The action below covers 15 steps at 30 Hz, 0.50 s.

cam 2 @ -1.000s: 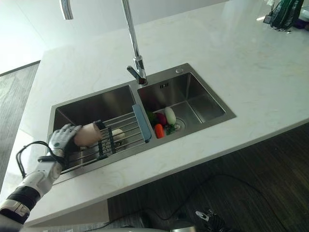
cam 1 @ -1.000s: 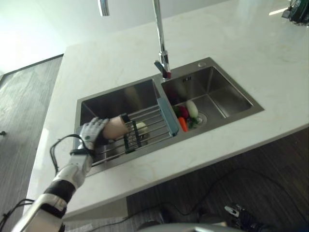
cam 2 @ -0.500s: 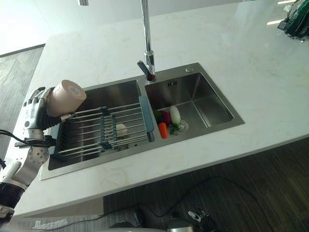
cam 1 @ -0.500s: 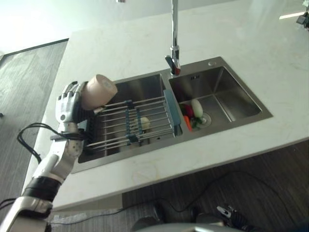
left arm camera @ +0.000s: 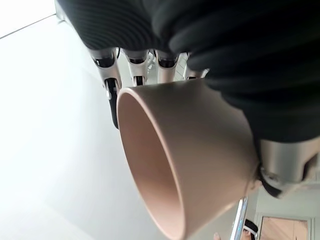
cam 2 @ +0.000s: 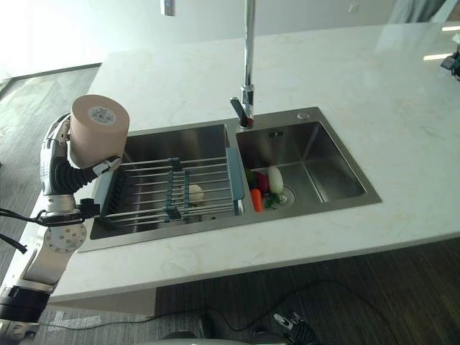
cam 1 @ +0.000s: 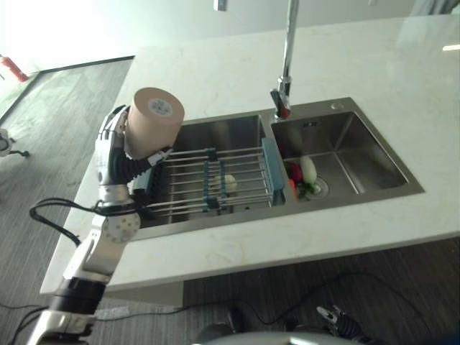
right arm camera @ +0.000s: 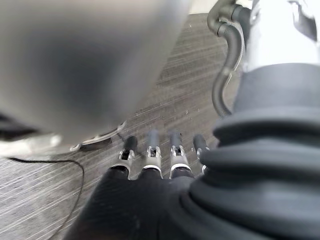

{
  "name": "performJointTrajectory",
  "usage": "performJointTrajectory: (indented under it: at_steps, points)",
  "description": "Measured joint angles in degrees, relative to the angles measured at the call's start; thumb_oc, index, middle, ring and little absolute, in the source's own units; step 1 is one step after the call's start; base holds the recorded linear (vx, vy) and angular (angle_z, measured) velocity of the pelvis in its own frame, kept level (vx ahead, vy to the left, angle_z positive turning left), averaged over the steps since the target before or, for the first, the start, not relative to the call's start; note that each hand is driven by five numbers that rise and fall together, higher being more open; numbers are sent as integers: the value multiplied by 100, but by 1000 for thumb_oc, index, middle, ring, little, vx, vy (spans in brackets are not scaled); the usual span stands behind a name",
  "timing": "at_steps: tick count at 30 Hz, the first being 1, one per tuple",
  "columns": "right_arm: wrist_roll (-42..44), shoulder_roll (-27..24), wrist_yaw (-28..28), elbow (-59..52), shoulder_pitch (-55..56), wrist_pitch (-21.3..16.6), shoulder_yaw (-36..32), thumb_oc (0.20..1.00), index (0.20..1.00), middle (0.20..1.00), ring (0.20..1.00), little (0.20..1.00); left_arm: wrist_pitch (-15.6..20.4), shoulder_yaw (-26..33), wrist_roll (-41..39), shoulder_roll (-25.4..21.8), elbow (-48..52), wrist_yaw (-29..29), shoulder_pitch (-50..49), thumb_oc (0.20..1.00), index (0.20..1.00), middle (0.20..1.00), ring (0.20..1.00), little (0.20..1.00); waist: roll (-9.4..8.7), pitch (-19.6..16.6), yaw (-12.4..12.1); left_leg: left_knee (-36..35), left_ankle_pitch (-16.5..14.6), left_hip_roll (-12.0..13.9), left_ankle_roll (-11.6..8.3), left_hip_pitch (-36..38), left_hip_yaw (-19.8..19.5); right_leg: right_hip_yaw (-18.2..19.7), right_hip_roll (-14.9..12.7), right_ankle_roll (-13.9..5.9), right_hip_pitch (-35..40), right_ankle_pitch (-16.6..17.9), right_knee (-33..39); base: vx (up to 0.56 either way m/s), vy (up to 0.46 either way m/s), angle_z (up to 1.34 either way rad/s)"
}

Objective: Place the dishes in the dishwasher.

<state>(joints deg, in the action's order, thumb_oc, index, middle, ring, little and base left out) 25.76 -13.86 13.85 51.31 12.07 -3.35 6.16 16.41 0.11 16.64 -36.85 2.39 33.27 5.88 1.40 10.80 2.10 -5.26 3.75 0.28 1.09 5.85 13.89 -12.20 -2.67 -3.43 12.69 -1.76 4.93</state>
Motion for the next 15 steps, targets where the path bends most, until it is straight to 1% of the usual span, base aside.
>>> performJointTrajectory:
  at_steps: [1, 2, 3, 4, 5, 7, 8, 9, 10, 11, 12, 13, 14, 15]
  points:
    - [-4, 3, 1, 0, -9, -2, -1, 1000, 1000, 1000, 1000, 1000, 51, 40, -83, 34, 47, -49, -91, 200, 200, 200, 200, 200, 4, -75, -50, -24, 12, -8, -7, -17, -67, -50, 2, 7, 5, -5, 0, -163, -116, 45]
    - [-57, 2, 10, 26, -47, -5, 0, 1000, 1000, 1000, 1000, 1000, 145, 99, -333, 66, 73, -227, -301, 200, 200, 200, 200, 200, 33, -246, -192, -27, 38, -20, -44, -85, -195, -175, 14, 32, 11, -22, -1, -225, -195, 65]
    - [-106, 0, 19, 51, -106, -3, 12, 1000, 1000, 1000, 1000, 1000, 177, 258, -696, 300, 191, -434, -501, 200, 200, 200, 200, 200, 70, -279, -310, -28, 66, -46, -62, -99, -391, -336, 22, 49, 84, -41, 0, -252, -242, 94]
    - [-109, -9, 35, 88, -85, 27, 15, 1000, 1000, 1000, 1000, 1000, 181, 254, -923, 476, 232, -606, -690, 200, 200, 200, 200, 200, 103, -393, -489, -28, 112, -58, -123, -182, -574, -534, 37, 70, 58, -79, -30, -169, -181, 85]
    - [-110, -10, 50, 123, -154, 27, 14, 1000, 1000, 1000, 1000, 1000, 181, 258, -927, 517, 231, -666, -793, 200, 200, 200, 200, 200, 108, -417, -598, -28, 131, -59, -151, -213, -620, -627, 54, 102, 52, -102, -12, -183, -150, 87]
    - [-184, -67, 89, 217, -332, 52, 19, 1000, 1000, 1000, 1000, 1000, 181, 256, -1219, 696, 247, -870, -1073, 200, 200, 200, 200, 200, 186, -456, -888, -30, 142, -26, -156, -376, -722, -939, 99, 155, 36, -128, -107, -146, -93, 75]
    - [-240, -86, 90, 221, -324, 66, 17, 1000, 1000, 1000, 1000, 1000, 181, 256, -1335, 804, 286, -914, -1145, 200, 200, 200, 200, 200, 185, -457, -927, -29, 165, -11, -189, -405, -737, -1060, 89, 158, 38, -129, -84, -152, -73, 71]
    - [-329, -114, 97, 222, -371, 81, 14, 1000, 1000, 1000, 1000, 1000, 182, 251, -1431, 842, 365, -952, -1263, 200, 200, 200, 200, 200, 209, -459, -1020, -30, 170, 8, -190, -484, -714, -1199, 112, 178, 46, -147, -92, -183, -76, 59]
    - [-332, -160, 98, 224, -391, 114, 9, 1000, 1000, 1000, 1000, 1000, 182, 252, -1454, 862, 392, -983, -1298, 200, 200, 200, 200, 200, 238, -446, -1104, -30, 169, 25, -189, -509, -702, -1233, 114, 187, 23, -154, -123, -141, -87, 58]
    - [-326, -216, 90, 235, -351, 137, 19, 1000, 1000, 1000, 1000, 1000, 218, 260, -1569, 983, 404, -1114, -1301, 200, 200, 200, 200, 200, 319, -467, -1206, -32, 420, -12, -470, -607, -888, -1409, 181, 175, 23, -155, -141, -45, -46, 90]
    - [-324, -250, 78, 228, -342, 153, 9, 1000, 1000, 1000, 1000, 1000, 228, 249, -1581, 1162, 409, -1237, -1180, 200, 200, 200, 200, 200, 320, -457, -1185, -33, 289, 0, -630, -713, -868, -1696, 180, 174, 92, -157, -49, -108, -47, 134]
    - [-328, -278, 81, 232, -314, 191, 27, 1000, 1000, 1000, 1000, 1000, 284, 240, -1601, 1294, 446, -1332, -1154, 200, 200, 200, 200, 200, 294, -441, -1202, -26, 36, 52, -617, -803, -569, -1881, 93, 181, 83, -151, -36, -186, -16, 168]
    - [-328, -334, 77, 327, -395, 185, 4, 1000, 1000, 1000, 1000, 1000, 360, 263, -1664, 1262, 451, -1412, -1244, 200, 200, 200, 200, 200, 180, -358, -1276, 8, -42, 112, -578, -881, -66, -2096, -126, 266, -24, -210, -176, -328, -9, 118]
    - [-327, -352, 75, 396, -443, 172, 13, 1000, 1000, 1000, 1000, 1000, 371, 267, -1678, 1227, 416, -1452, -1281, 200, 200, 200, 200, 200, 153, -337, -1334, 12, -12, 201, -631, -842, 86, -2240, -248, 288, -60, -242, -263, -298, 3, 153]
